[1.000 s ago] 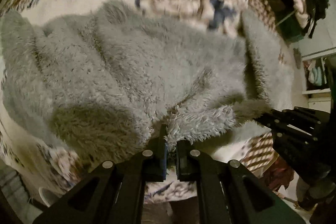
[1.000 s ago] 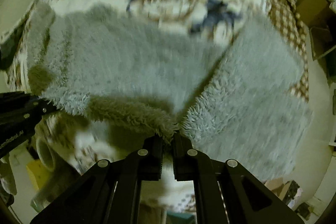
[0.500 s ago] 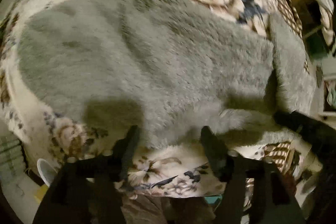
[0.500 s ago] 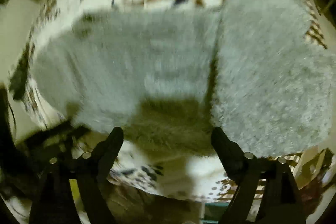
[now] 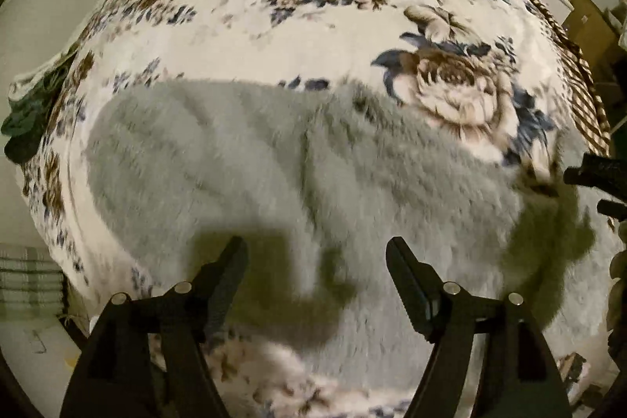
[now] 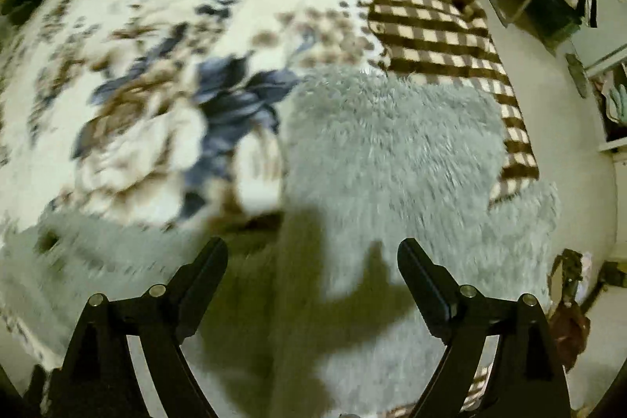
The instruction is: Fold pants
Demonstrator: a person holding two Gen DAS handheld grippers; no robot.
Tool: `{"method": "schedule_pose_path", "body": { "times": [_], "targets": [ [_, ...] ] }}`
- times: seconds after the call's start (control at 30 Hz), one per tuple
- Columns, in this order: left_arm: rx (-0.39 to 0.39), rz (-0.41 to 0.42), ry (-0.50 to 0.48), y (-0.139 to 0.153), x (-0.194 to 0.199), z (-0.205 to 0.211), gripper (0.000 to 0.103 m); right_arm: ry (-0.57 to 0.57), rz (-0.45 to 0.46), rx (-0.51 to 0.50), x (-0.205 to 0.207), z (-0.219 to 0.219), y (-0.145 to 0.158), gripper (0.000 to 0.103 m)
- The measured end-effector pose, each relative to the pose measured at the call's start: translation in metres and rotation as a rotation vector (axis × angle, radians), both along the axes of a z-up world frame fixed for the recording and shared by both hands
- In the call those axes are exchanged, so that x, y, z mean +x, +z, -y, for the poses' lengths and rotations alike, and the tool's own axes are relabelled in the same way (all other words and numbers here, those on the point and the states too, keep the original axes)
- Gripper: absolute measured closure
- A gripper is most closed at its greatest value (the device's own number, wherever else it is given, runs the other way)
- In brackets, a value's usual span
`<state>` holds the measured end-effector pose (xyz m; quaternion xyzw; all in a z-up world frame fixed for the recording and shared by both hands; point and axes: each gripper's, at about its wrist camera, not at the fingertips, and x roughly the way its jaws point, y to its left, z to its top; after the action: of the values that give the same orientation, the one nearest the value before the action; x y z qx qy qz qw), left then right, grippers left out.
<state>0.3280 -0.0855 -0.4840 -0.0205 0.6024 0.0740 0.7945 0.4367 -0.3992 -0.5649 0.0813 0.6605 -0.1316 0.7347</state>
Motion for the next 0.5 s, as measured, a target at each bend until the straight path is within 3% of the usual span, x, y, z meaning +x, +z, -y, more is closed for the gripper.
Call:
{"method": "schedule_pose_path", "body": {
  "times": [0.13,0.2,0.23,0.27,0.3,0.33,0.5],
  "targets": [
    [0.019,0.013,-0.01,-0.011,0.02,0.009,0.032,-0.015,-0.037,-0.022,0.017,0.0,-0.03,0.013],
    [0.021,0.012,-0.016,-0.013,0.024,0.012,0.032,-0.027,-0.049,-0.023,0.019,0.003,-0.037,0.02],
    [0.021,0.012,-0.02,-0.013,0.025,0.014,0.032,-0.031,-0.057,-0.03,0.02,0.004,-0.038,0.036],
    [0.022,0.012,-0.027,-0.013,0.026,0.016,0.032,-0.035,-0.062,-0.055,0.018,0.006,-0.038,0.059],
    [0.023,0.011,-0.032,-0.013,0.026,0.019,0.032,-0.042,-0.055,-0.063,0.016,0.009,-0.036,0.069],
    [0.022,0.008,-0.038,-0.013,0.025,0.021,0.032,-0.057,-0.039,-0.061,0.012,0.014,-0.032,0.088],
    [0.015,-0.009,-0.068,-0.012,0.019,0.031,0.032,-0.227,0.103,-0.003,-0.044,0.065,0.017,0.093]
  ]
}}
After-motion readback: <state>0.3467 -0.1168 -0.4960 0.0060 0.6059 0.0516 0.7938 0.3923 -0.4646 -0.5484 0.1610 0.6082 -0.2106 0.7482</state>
